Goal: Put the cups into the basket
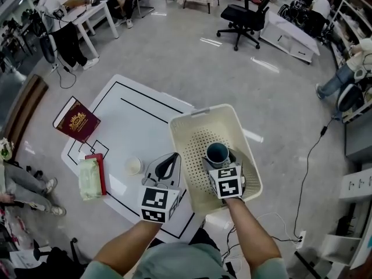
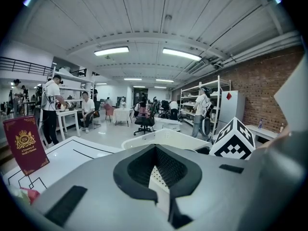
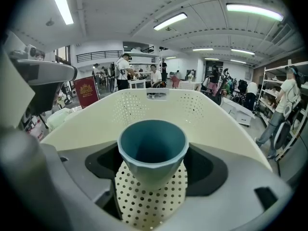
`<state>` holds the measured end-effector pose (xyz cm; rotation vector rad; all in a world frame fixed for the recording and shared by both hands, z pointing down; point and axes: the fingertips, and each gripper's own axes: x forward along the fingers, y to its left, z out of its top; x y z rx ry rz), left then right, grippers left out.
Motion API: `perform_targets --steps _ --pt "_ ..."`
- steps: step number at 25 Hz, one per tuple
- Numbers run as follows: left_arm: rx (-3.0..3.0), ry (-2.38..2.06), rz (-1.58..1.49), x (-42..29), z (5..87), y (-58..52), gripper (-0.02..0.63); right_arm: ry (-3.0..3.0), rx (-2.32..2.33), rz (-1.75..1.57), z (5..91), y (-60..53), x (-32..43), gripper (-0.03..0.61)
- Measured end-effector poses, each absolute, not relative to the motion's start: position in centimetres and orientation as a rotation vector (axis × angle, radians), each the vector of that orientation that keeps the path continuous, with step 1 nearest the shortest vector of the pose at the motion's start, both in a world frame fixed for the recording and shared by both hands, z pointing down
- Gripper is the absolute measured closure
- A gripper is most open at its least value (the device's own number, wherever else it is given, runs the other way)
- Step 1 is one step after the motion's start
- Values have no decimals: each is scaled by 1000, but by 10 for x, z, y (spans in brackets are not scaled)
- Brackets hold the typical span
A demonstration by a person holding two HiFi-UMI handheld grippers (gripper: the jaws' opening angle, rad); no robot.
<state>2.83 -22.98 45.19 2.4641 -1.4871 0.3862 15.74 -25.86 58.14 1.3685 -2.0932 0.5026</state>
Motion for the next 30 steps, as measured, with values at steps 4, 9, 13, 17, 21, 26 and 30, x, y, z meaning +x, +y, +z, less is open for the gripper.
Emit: perform_targets --steps 4,9,13,17,21,26,30 --pt "2460 -1484 383 27 452 -227 609 -2107 1346 489 580 -258 154 192" --pt "2459 -1485 381 24 450 -225 609 -2108 1325 475 576 -257 154 190" --pt "2457 -1485 373 20 451 -225 608 -2110 1318 445 571 -257 153 190" --pt "2462 -1481 364 20 450 -223 609 -2125 1327 407 558 -258 154 189" --pt "2468 -1473 359 23 446 -221 609 -2142 1327 385 545 -256 154 190" --pt "2483 -1467 345 24 441 -216 609 -2174 1362 364 526 -252 151 190" --pt "2495 -1461 334 28 433 -212 608 -2203 1400 357 504 -246 152 190"
